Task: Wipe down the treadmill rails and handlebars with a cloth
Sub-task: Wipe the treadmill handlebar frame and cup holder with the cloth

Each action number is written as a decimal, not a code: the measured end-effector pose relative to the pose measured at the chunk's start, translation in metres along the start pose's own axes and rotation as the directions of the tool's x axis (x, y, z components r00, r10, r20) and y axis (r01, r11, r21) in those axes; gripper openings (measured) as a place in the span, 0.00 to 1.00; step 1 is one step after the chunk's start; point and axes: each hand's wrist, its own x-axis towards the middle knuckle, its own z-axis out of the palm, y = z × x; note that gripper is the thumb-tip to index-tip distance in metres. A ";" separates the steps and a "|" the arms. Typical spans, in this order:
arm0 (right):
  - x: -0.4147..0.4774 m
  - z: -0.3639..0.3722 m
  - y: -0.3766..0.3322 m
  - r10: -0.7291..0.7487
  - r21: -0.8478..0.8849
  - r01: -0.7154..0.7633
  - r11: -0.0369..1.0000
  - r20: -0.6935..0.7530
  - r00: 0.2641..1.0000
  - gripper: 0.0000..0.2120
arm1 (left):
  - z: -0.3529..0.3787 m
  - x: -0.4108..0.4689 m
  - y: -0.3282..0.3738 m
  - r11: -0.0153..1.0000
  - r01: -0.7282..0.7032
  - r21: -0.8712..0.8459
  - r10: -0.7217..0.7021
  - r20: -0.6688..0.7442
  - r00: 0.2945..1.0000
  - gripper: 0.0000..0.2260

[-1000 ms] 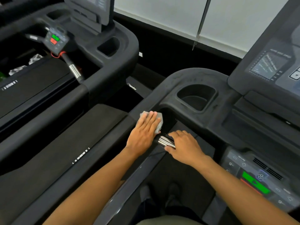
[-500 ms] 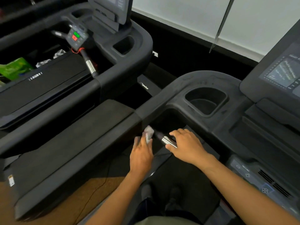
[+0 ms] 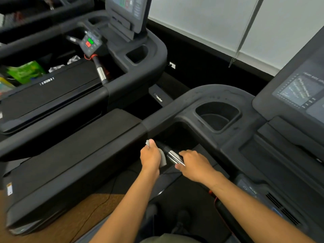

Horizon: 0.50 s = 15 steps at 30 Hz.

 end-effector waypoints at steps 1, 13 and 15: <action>0.000 0.000 0.000 0.002 0.002 -0.002 1.000 0.007 1.000 0.25 | -0.007 -0.005 0.001 0.998 -0.063 0.000 0.063 0.011 0.998 0.17; 0.023 -0.030 -0.006 0.045 0.111 -0.042 0.993 -0.023 0.999 0.26 | -0.085 0.011 0.081 0.666 -0.642 0.380 0.687 0.024 0.726 0.19; 0.028 -0.033 -0.013 0.052 0.130 -0.047 0.990 -0.030 0.998 0.26 | -0.069 0.033 0.062 0.365 -0.651 0.665 0.641 0.327 0.694 0.34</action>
